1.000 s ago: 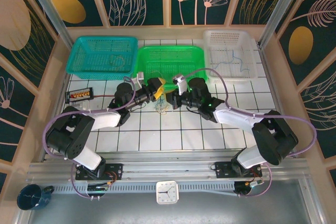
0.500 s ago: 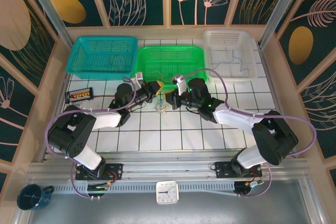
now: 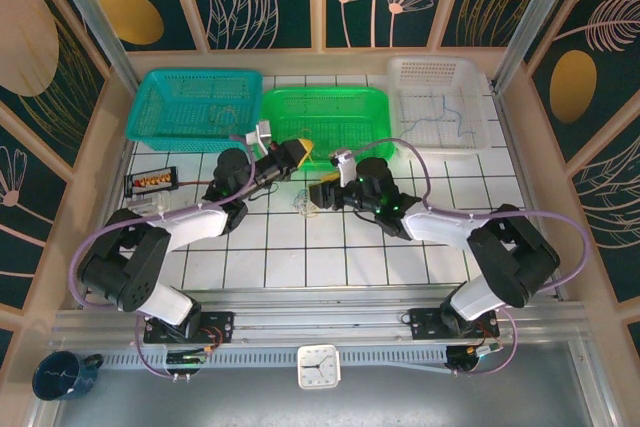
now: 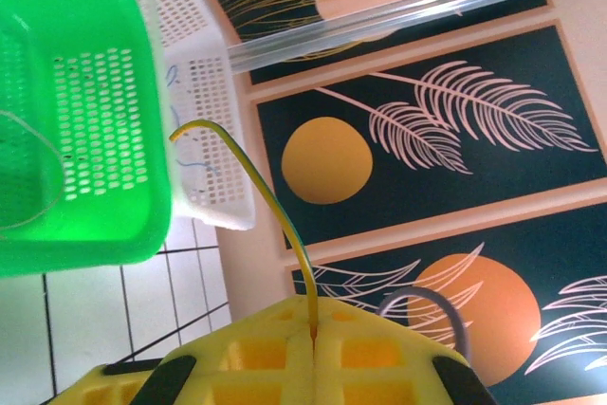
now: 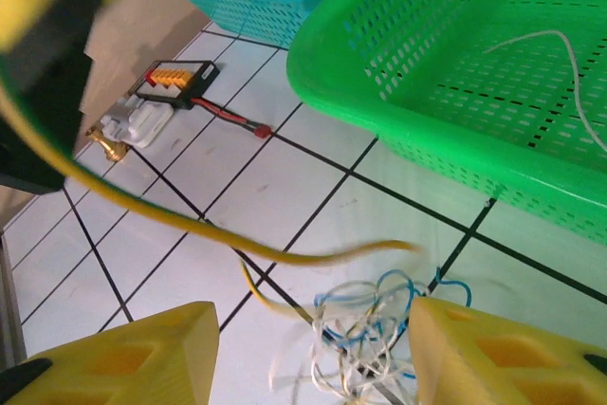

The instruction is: Untangle the cables

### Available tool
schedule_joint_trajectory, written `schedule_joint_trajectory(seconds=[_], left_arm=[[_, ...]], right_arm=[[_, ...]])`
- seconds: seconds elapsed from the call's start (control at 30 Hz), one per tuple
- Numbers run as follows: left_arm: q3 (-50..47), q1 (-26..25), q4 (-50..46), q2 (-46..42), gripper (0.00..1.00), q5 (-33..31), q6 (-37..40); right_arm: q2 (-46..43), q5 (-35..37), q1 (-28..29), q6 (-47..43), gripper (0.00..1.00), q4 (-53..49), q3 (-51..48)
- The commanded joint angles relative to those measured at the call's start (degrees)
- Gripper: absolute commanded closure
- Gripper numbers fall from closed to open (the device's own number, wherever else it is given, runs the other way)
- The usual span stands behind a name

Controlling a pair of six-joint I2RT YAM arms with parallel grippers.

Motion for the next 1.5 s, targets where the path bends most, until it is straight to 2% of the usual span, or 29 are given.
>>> schedule_joint_trajectory(seconds=[0.0,0.27,0.57,0.77,0.9,1.1,1.2,1.47], left_arm=[[1.96,-0.39,-0.87,-1.79,1.00,1.02,1.21],[5.39,-0.39,-3.71,-5.07,1.00,1.57,1.92],[19.41,1.26,-27.54,-9.27,1.00,-0.88,20.39],[23.95,9.76,-33.69,-7.38,1.00,-2.06,25.39],[28.21,14.76,-39.85,-5.53,1.00,-5.39,32.10],[35.89,19.82,-47.69,0.17,1.00,-14.62,42.37],[38.78,21.89,-48.67,3.89,1.00,-19.39,45.76],[44.65,28.16,-48.02,14.30,1.00,-22.41,46.25]], right_arm=[[2.83,3.43,1.14,1.41,0.44,5.72,1.52],[9.99,8.38,3.44,4.72,0.45,12.04,2.90],[8.82,11.41,5.04,6.44,0.45,13.25,-2.09],[4.03,12.31,4.95,5.43,0.45,9.59,-3.21],[0.58,12.83,4.92,4.47,0.45,5.74,-2.55],[-3.70,13.63,4.87,3.83,0.44,0.90,-1.94],[-5.75,14.08,4.86,3.91,0.44,-1.30,-1.84],[-12.20,15.80,4.83,4.65,0.44,-6.29,-3.76]])
